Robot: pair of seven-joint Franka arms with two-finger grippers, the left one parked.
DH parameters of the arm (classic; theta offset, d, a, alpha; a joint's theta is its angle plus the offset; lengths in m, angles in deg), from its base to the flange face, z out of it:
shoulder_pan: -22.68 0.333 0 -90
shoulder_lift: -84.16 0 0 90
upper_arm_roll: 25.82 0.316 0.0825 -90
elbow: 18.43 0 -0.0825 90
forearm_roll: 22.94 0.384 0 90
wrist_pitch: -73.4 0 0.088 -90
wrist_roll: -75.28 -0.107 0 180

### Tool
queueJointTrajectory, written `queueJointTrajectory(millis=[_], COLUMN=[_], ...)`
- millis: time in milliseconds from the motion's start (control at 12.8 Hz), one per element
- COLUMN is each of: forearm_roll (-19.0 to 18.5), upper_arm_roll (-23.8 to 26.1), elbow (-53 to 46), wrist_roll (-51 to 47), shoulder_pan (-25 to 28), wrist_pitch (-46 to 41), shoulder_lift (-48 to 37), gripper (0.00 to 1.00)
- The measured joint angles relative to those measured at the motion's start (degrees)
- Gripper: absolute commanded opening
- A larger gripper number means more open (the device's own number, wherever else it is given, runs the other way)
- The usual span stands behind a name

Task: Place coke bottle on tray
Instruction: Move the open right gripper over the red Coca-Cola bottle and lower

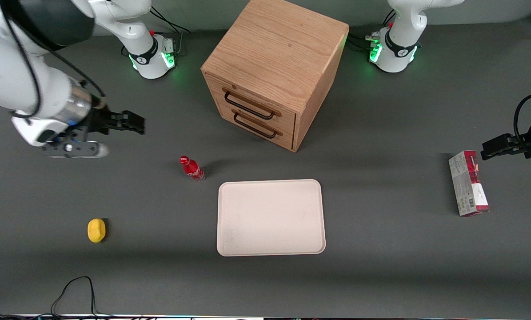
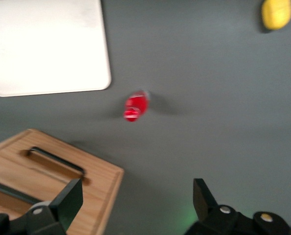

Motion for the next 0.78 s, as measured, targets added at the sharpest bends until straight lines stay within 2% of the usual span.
queueJointTrajectory(millis=[156,468,779], forearm_roll=[0.0,-1.2,-2.6], upper_arm_roll=[2.3,2.3,2.2], elbow=[-3.4,-4.0,-2.1], wrist_roll=[-2.7,-3.0,-5.3], shoulder_pan=[0.3,1.1,1.0], wrist_pitch=[-0.6,-1.5,3.4], shoulder_lift=[2.3,3.5,9.2], gripper=[1.00,1.00,1.00])
